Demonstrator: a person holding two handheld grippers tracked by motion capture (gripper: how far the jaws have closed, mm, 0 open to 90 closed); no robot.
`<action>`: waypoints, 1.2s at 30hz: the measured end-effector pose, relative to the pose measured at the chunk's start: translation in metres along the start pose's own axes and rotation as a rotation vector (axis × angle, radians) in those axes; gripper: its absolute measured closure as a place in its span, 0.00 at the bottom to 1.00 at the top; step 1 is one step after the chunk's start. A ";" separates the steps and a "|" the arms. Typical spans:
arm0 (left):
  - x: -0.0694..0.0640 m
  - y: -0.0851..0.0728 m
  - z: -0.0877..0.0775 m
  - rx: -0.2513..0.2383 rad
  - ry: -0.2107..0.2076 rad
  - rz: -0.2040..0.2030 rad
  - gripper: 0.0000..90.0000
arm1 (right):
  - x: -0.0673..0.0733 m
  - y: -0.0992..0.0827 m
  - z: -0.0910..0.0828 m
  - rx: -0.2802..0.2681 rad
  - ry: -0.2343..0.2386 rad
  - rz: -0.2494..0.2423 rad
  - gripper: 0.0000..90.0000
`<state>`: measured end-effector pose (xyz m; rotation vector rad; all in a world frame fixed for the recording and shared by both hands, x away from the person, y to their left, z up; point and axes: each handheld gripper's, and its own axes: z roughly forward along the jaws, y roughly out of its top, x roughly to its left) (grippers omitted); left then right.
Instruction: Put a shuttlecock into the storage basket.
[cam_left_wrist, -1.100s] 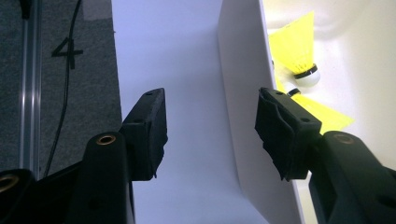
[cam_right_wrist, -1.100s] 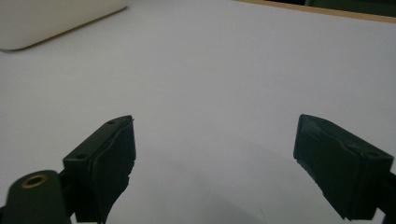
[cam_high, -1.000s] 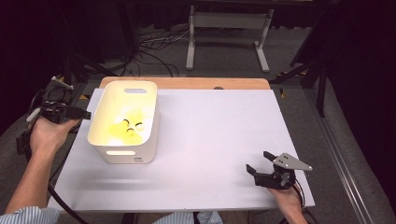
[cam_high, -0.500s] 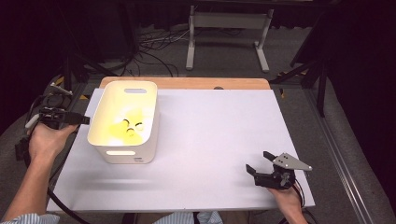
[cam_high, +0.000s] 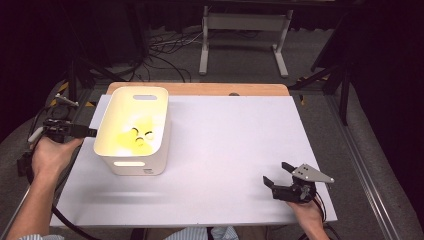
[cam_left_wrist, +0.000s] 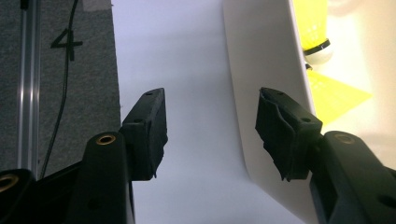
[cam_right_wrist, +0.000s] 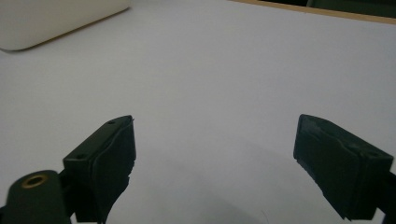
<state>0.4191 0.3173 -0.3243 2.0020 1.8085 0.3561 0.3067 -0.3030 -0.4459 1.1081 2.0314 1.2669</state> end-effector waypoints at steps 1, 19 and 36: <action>0.000 -0.001 0.000 0.004 -0.001 0.004 0.49 | 0.000 0.000 0.000 0.000 0.001 0.001 0.15; 0.001 -0.018 0.009 0.024 -0.013 -0.002 0.49 | 0.000 0.000 0.001 0.001 0.005 0.002 0.15; 0.005 -0.039 0.017 0.037 -0.025 -0.030 0.49 | 0.001 0.000 0.001 -0.001 0.005 0.001 0.15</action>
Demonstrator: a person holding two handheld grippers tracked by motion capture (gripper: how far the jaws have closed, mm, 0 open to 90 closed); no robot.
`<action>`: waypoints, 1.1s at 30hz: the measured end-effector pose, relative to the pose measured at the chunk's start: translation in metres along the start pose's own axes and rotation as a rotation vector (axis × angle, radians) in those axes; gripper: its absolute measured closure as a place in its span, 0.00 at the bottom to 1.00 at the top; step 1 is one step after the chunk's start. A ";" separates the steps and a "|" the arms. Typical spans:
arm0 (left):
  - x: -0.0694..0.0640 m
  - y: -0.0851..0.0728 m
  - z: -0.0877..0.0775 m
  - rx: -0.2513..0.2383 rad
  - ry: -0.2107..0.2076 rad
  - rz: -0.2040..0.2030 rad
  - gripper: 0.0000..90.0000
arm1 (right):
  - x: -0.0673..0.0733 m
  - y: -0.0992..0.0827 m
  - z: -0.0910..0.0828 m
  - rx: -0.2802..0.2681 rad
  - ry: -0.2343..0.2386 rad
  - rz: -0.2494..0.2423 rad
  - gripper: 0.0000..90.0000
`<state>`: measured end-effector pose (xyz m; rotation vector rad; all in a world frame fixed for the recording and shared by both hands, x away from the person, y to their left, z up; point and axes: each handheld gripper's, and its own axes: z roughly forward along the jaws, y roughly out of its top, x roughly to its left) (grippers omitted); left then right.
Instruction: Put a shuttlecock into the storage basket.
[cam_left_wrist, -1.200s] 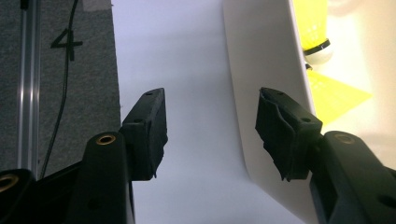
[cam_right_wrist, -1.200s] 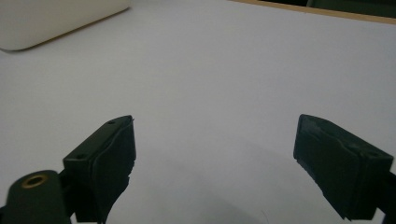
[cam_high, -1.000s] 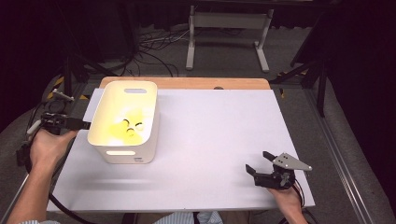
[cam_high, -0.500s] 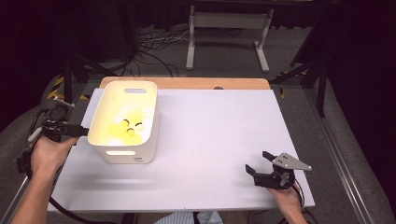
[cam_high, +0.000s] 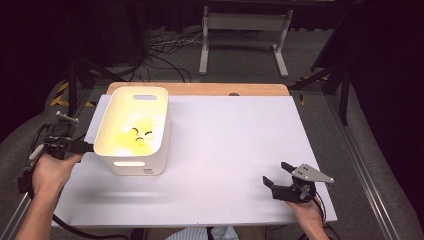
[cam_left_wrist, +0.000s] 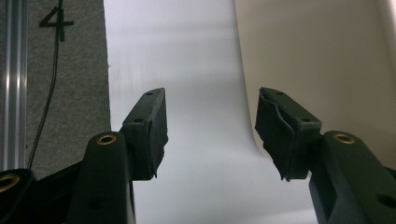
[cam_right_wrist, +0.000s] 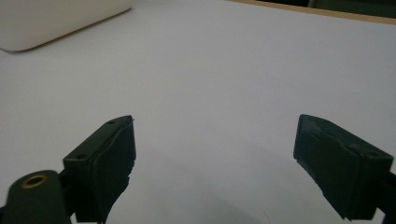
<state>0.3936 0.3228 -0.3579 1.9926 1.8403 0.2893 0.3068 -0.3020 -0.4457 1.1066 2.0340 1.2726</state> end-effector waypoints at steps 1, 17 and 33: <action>0.000 -0.001 0.000 -0.001 -0.001 0.002 0.49 | 0.000 0.000 0.000 0.000 0.000 -0.001 0.15; 0.002 -0.017 0.002 -0.013 -0.012 -0.004 0.49 | 0.000 0.000 0.000 0.000 0.000 -0.003 0.15; 0.003 -0.037 0.001 -0.025 -0.012 -0.008 0.49 | 0.001 0.000 0.000 -0.002 0.001 -0.003 0.15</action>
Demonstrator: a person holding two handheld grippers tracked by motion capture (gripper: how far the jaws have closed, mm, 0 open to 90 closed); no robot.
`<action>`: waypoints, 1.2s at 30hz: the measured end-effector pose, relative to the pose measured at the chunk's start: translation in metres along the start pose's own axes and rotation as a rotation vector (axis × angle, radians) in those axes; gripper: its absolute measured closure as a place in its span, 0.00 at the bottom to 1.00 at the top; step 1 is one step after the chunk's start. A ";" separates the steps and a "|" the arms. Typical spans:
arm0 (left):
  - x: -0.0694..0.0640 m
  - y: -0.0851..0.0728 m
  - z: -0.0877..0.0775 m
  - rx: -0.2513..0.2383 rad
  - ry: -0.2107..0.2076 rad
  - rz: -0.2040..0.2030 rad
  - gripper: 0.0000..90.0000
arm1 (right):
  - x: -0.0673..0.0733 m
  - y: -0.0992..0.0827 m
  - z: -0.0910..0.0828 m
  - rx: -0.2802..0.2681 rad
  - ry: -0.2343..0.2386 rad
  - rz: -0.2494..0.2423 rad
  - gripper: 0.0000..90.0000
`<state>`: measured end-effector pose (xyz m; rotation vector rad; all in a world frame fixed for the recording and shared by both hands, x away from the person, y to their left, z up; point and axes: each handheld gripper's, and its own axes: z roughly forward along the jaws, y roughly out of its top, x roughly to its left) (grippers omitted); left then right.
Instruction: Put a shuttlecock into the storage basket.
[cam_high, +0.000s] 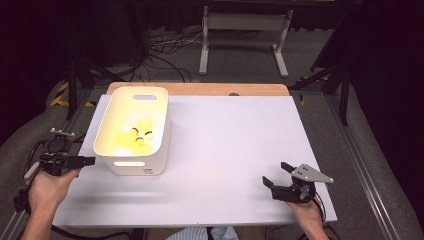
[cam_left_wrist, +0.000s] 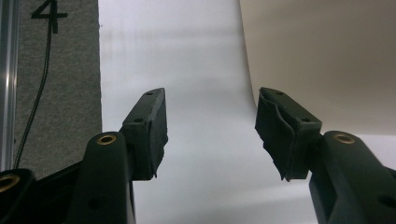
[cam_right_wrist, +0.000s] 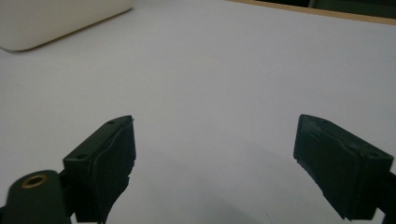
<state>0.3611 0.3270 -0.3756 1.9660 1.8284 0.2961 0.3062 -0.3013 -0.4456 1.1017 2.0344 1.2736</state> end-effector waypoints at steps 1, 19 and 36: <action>0.000 -0.001 0.000 0.001 0.001 -0.001 0.49 | 0.000 0.000 0.000 0.000 0.000 0.000 0.15; -0.006 -0.021 0.000 -0.032 -0.012 0.011 0.47 | 0.000 0.000 0.000 0.001 0.000 -0.002 0.15; -0.015 -0.035 0.007 -0.030 -0.031 0.017 0.45 | 0.001 0.000 0.000 0.002 0.001 -0.002 0.15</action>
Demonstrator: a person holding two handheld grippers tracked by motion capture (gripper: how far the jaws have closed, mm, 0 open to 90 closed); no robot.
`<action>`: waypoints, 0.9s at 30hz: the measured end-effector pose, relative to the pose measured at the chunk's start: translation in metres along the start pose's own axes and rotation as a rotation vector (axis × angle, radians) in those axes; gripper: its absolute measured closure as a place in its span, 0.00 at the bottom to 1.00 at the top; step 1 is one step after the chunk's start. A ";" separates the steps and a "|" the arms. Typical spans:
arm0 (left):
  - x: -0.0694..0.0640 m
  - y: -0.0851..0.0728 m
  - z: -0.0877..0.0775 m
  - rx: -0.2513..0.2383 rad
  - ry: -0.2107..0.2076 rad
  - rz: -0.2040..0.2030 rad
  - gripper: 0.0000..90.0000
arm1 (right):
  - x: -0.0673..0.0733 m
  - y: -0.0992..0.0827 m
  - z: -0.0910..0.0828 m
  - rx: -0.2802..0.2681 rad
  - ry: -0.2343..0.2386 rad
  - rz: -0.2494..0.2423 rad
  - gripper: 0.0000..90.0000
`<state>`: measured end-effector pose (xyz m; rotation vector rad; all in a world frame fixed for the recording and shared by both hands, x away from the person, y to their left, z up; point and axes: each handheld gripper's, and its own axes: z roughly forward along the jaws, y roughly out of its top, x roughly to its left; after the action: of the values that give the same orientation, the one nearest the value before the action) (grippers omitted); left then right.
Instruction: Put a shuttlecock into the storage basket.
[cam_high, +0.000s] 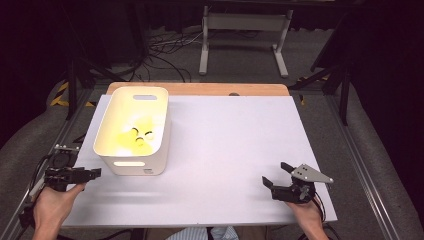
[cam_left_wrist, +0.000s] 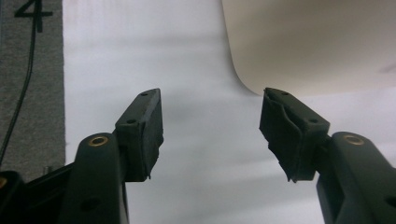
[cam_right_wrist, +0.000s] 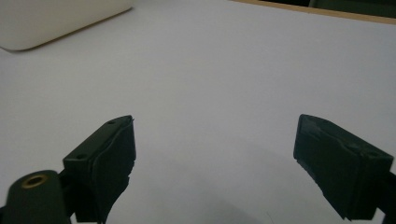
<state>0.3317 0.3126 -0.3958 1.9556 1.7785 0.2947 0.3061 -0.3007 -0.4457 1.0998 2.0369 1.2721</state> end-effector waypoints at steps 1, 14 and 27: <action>-0.001 -0.001 0.001 -0.002 -0.001 0.004 0.45 | 0.000 0.000 0.000 0.000 0.000 0.000 0.15; -0.008 -0.012 0.006 -0.009 -0.019 0.013 0.40 | 0.000 0.000 0.000 0.000 0.000 -0.002 0.15; -0.020 -0.020 0.015 -0.022 -0.057 0.019 0.40 | 0.000 0.000 -0.001 -0.002 -0.001 -0.001 0.15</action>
<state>0.3185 0.2913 -0.4148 1.9473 1.7151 0.2607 0.3054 -0.3008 -0.4454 1.0980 2.0352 1.2724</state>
